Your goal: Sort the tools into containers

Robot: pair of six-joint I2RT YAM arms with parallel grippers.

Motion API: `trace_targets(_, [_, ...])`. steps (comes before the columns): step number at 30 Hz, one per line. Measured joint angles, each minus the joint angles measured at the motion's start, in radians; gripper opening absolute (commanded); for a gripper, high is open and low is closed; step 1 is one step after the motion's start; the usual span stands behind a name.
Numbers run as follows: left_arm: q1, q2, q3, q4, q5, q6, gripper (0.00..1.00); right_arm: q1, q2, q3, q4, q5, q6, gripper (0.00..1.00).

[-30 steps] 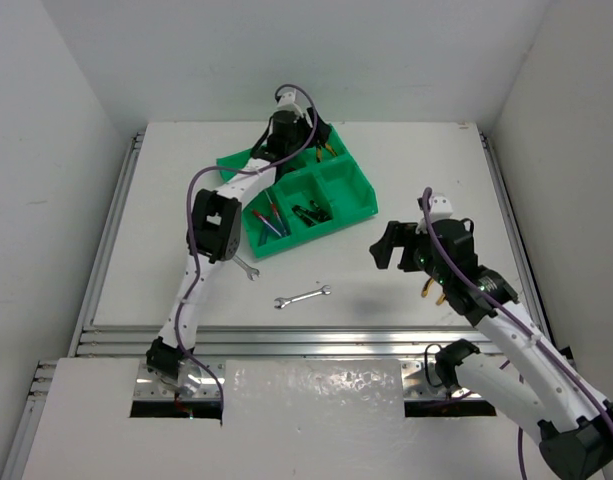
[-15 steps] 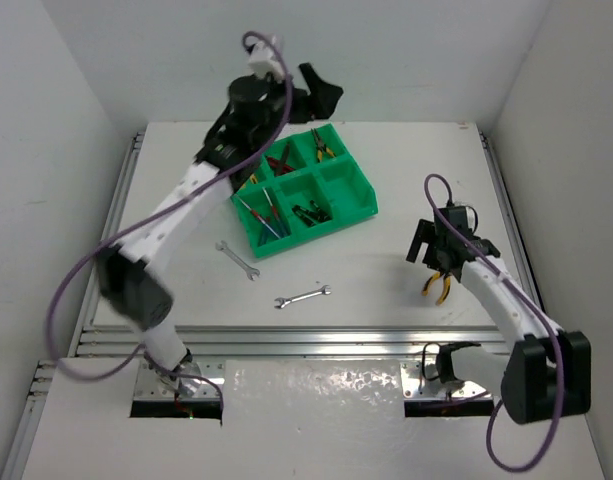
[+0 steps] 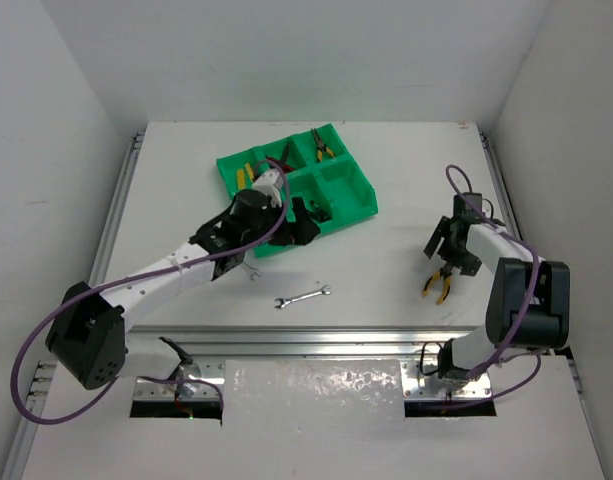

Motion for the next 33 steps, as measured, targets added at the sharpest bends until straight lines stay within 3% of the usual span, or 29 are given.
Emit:
trace_targets(3, [-0.01,0.0,-0.074,-0.027,0.024,-0.006,0.9,-0.013,0.048,0.042,0.021,-0.018,0.0,0.84])
trace_targets(6, [-0.015,-0.003,-0.094,-0.011,0.037,-0.011,0.9,-0.029,0.072,0.057,0.032,-0.03,0.001,0.77])
trace_targets(12, [-0.015,-0.018,-0.093,0.029,0.045,-0.011,0.9,-0.06,0.136,0.064,0.043,-0.042,0.016,0.46])
trace_targets(18, [-0.015,-0.02,-0.093,0.033,0.045,-0.01,0.91,-0.061,0.187,0.077,0.055,-0.06,0.013,0.31])
trace_targets(24, [-0.015,-0.02,-0.093,0.033,0.045,-0.005,0.91,-0.061,0.198,0.09,0.052,-0.076,-0.004,0.22])
trace_targets(28, [-0.015,-0.018,-0.093,0.034,0.045,-0.003,0.91,-0.062,0.207,0.101,0.044,-0.087,-0.024,0.02])
trace_targets(33, [-0.015,0.014,-0.093,0.064,0.053,-0.006,0.94,-0.055,0.192,0.085,0.071,-0.107,-0.048,0.0])
